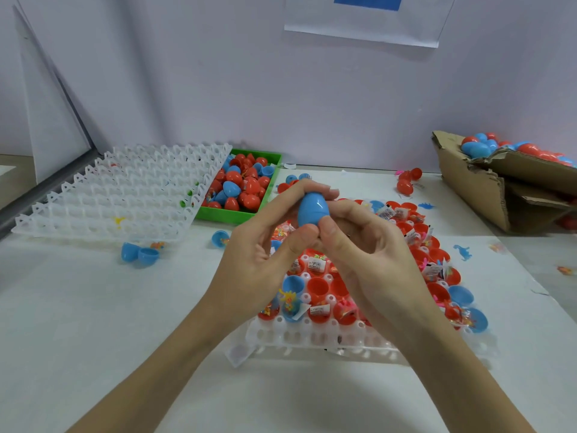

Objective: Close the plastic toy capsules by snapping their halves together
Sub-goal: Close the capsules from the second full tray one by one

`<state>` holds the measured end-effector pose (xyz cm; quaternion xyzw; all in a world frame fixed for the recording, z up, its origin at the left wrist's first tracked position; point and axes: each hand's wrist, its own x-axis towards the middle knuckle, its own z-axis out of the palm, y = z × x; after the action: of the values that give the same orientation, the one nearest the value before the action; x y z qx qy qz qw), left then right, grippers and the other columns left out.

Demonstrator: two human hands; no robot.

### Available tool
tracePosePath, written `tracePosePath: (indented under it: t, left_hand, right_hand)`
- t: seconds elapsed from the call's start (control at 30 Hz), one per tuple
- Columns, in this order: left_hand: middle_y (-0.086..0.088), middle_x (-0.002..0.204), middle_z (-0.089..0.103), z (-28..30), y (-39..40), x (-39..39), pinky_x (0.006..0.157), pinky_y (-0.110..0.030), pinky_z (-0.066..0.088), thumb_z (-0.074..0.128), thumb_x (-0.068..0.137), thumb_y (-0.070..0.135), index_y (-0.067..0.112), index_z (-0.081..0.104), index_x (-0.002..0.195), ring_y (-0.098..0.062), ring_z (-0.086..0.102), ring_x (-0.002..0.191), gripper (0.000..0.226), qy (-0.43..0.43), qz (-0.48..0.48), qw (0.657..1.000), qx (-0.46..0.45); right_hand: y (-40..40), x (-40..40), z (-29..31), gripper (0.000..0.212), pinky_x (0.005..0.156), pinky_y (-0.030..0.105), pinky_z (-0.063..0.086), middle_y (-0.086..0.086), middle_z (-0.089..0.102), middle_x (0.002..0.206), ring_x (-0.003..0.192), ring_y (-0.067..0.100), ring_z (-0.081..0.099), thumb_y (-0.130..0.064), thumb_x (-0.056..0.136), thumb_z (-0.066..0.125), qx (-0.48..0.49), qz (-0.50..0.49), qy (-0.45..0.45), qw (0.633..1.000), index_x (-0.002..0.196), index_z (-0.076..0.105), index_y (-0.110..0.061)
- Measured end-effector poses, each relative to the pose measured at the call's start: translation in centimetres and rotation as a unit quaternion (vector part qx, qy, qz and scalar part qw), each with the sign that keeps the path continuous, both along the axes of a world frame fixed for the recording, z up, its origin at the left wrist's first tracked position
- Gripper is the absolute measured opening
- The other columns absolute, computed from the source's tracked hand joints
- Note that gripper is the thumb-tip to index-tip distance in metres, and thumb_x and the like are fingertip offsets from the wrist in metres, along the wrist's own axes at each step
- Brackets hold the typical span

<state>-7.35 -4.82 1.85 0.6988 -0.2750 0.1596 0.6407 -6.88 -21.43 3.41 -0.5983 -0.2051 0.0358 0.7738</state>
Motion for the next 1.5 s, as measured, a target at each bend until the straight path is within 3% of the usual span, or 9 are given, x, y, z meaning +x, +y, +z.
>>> tracePosePath:
  t: [0.13,0.27,0.43,0.7,0.9,1.07,1.2,1.3,1.5]
  left_hand:
    - [0.007,0.134,0.067,-0.3,-0.4,-0.2,0.112,-0.033,0.047,0.053,0.107,0.021,0.018,0.06,0.137,-0.023,0.056,0.137,0.031,-0.019,0.024,1.0,0.002]
    - [0.01,0.136,0.067,-0.4,-0.2,0.0,0.108,-0.039,0.053,0.058,0.105,0.025,0.022,0.06,0.138,-0.02,0.059,0.135,0.033,-0.013,0.052,0.999,-0.008]
    - [0.012,0.13,0.07,-0.4,-0.1,0.1,0.102,-0.02,0.05,0.068,0.096,0.031,0.019,0.062,0.134,-0.014,0.065,0.125,0.04,-0.024,0.1,0.995,-0.006]
    - [0.009,0.121,0.075,-0.7,0.6,0.1,0.096,-0.023,0.057,0.085,0.081,0.026,0.013,0.071,0.125,-0.011,0.073,0.11,0.047,-0.105,0.195,0.975,0.022]
    - [0.009,0.114,0.076,-0.5,1.0,0.2,0.092,-0.018,0.056,0.087,0.078,0.031,0.011,0.072,0.121,-0.006,0.073,0.104,0.049,-0.13,0.222,0.964,0.068]
    - [0.005,0.112,0.077,-0.5,1.1,0.2,0.092,-0.017,0.054,0.086,0.083,0.033,0.01,0.074,0.121,-0.006,0.072,0.101,0.046,-0.166,0.277,0.931,0.169]
    - [0.009,0.123,0.071,-0.3,1.3,0.5,0.1,-0.017,0.049,0.084,0.084,0.028,0.015,0.067,0.132,-0.007,0.066,0.115,0.052,-0.108,0.206,0.959,0.159]
    - [0.014,0.134,0.066,0.0,1.4,0.7,0.106,-0.02,0.046,0.073,0.095,0.023,0.024,0.061,0.141,-0.014,0.06,0.128,0.048,-0.06,0.121,0.982,0.129]
    - [0.008,0.113,0.076,-0.1,1.9,1.2,0.099,-0.039,0.058,0.075,0.087,0.032,0.032,0.075,0.122,-0.026,0.069,0.111,0.035,0.013,0.127,0.991,0.047]
  right_hand:
    - [0.3,0.0,-0.6,0.034,0.097,0.037,0.055,0.011,0.075,0.11,0.109,0.029,0.071,-0.034,0.089,0.072,0.008,-0.023,-0.006,1.0,0.113,0.072,-0.01]
    - [0.6,0.0,-0.6,0.034,0.094,0.03,0.057,0.008,0.076,0.113,0.11,0.027,0.072,-0.037,0.09,0.071,0.024,-0.01,0.015,1.0,0.115,0.075,-0.014]
    - [0.4,0.2,-0.4,0.045,0.099,0.031,0.055,0.009,0.072,0.126,0.121,0.024,0.067,-0.036,0.088,0.075,0.064,0.058,0.083,0.993,0.125,0.071,-0.01]
    - [0.6,-0.1,-0.7,0.039,0.103,0.03,0.053,0.017,0.071,0.126,0.122,0.029,0.066,-0.027,0.101,0.056,0.07,0.092,0.086,0.99,0.128,0.067,-0.003]
    - [0.6,-0.1,-0.7,0.037,0.101,0.038,0.055,0.019,0.071,0.125,0.121,0.033,0.067,-0.024,0.105,0.051,0.077,0.113,0.123,0.983,0.128,0.066,0.001]
    - [0.9,-0.2,-0.9,0.038,0.097,0.037,0.058,0.01,0.075,0.12,0.113,0.028,0.072,-0.024,0.097,0.066,0.013,0.058,0.084,0.995,0.132,0.066,-0.008]
    - [1.1,-0.4,-1.2,0.034,0.098,0.041,0.058,0.006,0.076,0.118,0.111,0.025,0.073,-0.023,0.103,0.058,-0.017,0.001,0.038,0.999,0.135,0.063,-0.012]
    - [0.8,-0.2,-0.8,0.032,0.097,0.036,0.058,0.004,0.077,0.115,0.109,0.023,0.073,-0.023,0.104,0.055,-0.026,-0.011,0.015,0.999,0.134,0.063,-0.015]
    - [1.0,-0.3,-0.9,0.031,0.089,0.026,0.06,0.0,0.078,0.109,0.102,0.017,0.075,-0.027,0.102,0.056,-0.056,-0.03,-0.008,0.998,0.13,0.065,-0.018]
